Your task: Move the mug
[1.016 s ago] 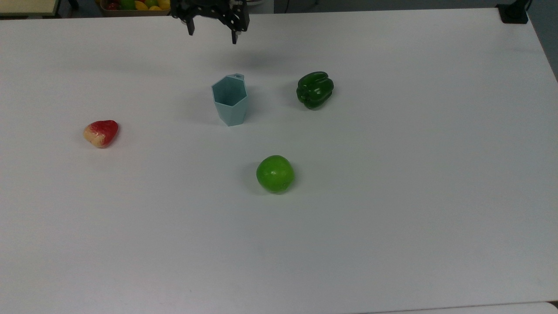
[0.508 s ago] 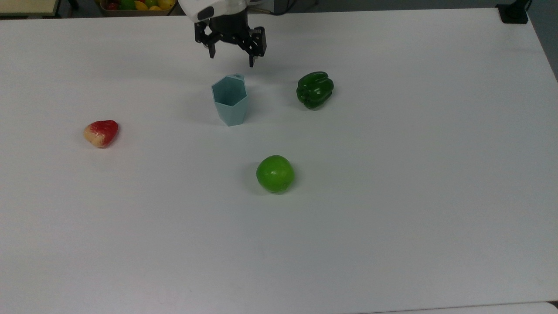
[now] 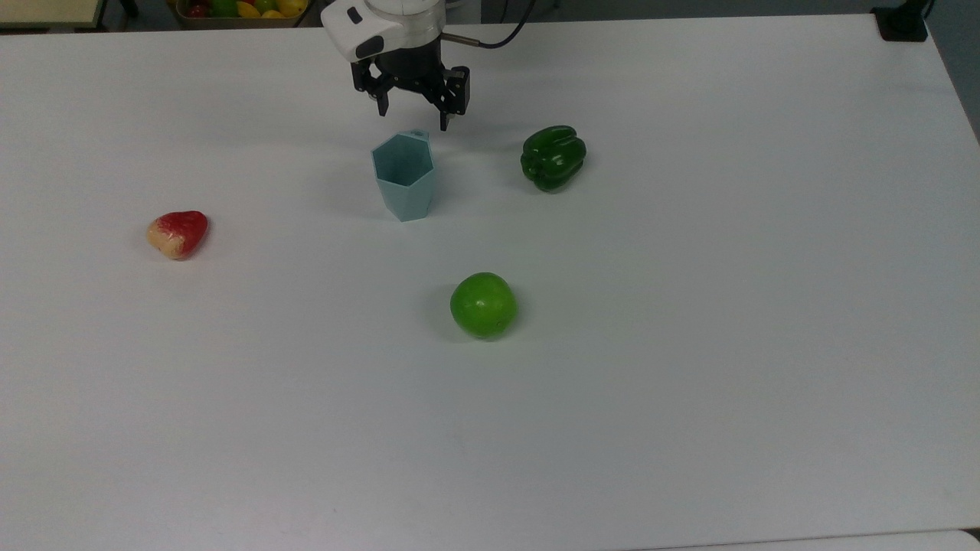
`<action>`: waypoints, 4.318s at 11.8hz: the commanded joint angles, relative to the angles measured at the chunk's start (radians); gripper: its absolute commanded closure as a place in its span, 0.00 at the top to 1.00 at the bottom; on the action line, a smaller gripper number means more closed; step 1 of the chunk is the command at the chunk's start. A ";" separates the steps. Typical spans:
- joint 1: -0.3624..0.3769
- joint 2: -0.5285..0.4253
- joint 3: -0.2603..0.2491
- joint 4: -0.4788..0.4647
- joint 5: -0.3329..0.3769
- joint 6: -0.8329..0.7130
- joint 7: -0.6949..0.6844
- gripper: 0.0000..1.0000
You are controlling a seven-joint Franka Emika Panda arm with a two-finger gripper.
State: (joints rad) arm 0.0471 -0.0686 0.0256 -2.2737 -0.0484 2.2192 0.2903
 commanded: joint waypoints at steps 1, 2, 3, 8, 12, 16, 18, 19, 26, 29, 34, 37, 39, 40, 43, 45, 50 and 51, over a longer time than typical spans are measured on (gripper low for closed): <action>0.008 0.016 -0.007 -0.013 0.002 0.072 0.081 0.88; 0.011 0.032 -0.006 -0.013 0.001 0.097 0.104 0.86; 0.013 0.047 -0.006 -0.013 -0.002 0.115 0.113 0.83; 0.013 0.078 0.002 -0.013 -0.016 0.148 0.119 0.58; 0.013 0.079 0.004 -0.012 -0.016 0.151 0.121 0.25; 0.011 0.067 0.004 -0.010 -0.016 0.146 0.118 0.05; 0.011 0.053 0.004 -0.007 -0.018 0.140 0.107 0.05; 0.010 0.032 0.004 -0.004 -0.016 0.139 0.093 0.05; 0.077 0.109 0.043 0.245 -0.010 0.096 0.128 0.07; 0.173 0.278 0.060 0.474 -0.010 -0.126 0.165 0.07; 0.263 0.392 0.062 0.477 -0.077 -0.105 0.276 0.11; 0.274 0.427 0.062 0.476 -0.087 -0.044 0.303 0.27; 0.274 0.426 0.062 0.477 -0.105 -0.046 0.328 0.71; 0.274 0.423 0.063 0.477 -0.111 -0.049 0.345 1.00; 0.260 0.351 0.065 0.473 -0.114 -0.078 0.345 1.00; 0.205 0.255 0.091 0.473 -0.104 -0.171 0.316 1.00; -0.037 0.032 0.109 0.471 0.031 -0.482 -0.062 1.00; -0.071 0.018 0.076 0.474 0.050 -0.521 -0.126 1.00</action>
State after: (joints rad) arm 0.0673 0.0199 0.1298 -1.7724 -0.0648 1.7905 0.3409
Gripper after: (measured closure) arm 0.000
